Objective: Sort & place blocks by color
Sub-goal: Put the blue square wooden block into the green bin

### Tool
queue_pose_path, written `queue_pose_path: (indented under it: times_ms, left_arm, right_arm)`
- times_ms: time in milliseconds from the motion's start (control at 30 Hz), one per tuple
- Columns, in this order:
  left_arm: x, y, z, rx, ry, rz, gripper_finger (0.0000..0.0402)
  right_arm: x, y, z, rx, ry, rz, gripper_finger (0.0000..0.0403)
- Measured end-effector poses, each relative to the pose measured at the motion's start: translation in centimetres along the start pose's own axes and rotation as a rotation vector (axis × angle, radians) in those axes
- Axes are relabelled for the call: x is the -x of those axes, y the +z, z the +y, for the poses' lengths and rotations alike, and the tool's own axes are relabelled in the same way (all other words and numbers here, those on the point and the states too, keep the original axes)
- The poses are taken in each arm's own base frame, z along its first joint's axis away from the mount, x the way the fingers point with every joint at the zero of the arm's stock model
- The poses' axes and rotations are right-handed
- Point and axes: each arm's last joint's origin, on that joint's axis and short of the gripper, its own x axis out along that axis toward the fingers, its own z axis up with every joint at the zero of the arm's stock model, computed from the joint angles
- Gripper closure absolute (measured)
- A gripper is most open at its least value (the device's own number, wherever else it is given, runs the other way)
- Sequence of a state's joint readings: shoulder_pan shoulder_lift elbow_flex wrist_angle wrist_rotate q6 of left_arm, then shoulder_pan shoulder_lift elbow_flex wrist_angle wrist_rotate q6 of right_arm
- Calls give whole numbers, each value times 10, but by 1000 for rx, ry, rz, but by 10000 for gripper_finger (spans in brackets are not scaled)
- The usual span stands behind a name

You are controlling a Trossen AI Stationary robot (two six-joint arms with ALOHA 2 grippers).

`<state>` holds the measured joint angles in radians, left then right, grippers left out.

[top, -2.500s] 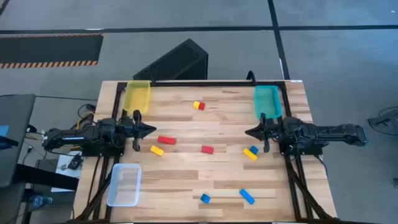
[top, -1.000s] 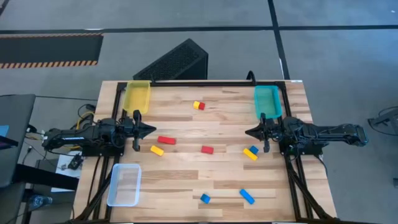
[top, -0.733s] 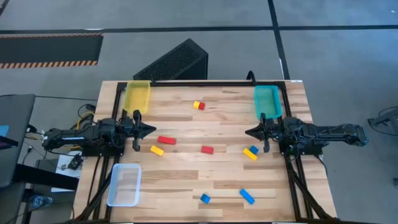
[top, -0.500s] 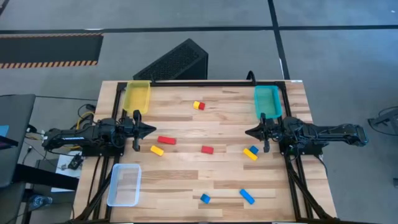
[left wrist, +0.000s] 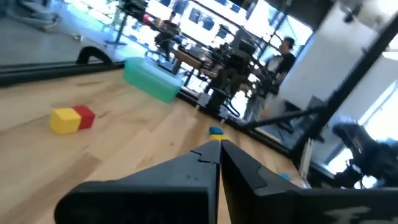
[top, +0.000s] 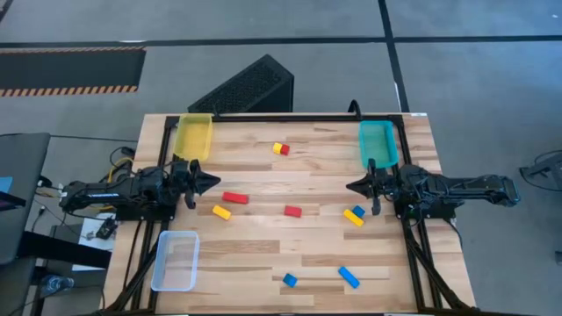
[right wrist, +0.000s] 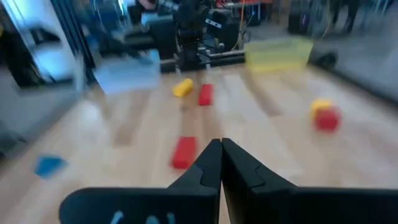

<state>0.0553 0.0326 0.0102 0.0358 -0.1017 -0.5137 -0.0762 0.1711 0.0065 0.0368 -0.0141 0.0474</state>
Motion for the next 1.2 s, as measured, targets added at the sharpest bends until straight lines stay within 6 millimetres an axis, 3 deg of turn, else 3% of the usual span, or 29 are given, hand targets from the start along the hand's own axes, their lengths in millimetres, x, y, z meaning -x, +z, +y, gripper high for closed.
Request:
queue_pose_path:
  times_ms: [167, 367, 500, 667, 833, 900, 1067, 1200]
  left_arm:
    - [0, 4, 2, 36, 111, -96, 401]
    - [2, 9, 7, 110, 286, -238, 401]
    - [3, 12, 7, 255, 297, -308, 401]
    - [4, 20, 3, 309, 297, -366, 401]
    - [2, 27, 0, 255, 313, -345, 401]
    - [1, 29, -2, 262, 315, -342, 401]
    - [-3, 38, -8, 282, 295, -316, 368]
    - [-8, 54, -15, 246, 261, -284, 315]
  right_arm:
    - [0, 0, -2, 317, -29, 5, 376]
    - [0, 0, -2, 305, -30, 4, 374]
    - [0, 7, -1, 357, -37, -68, 375]
    - [4, 26, -3, 194, -91, -258, 380]
    - [14, 45, -21, -193, -541, -459, 380]
    - [13, 45, -28, -233, -646, -410, 380]
    - [-1, 64, -28, -190, -404, -242, 380]
    - [-20, 87, -33, -291, -423, -170, 381]
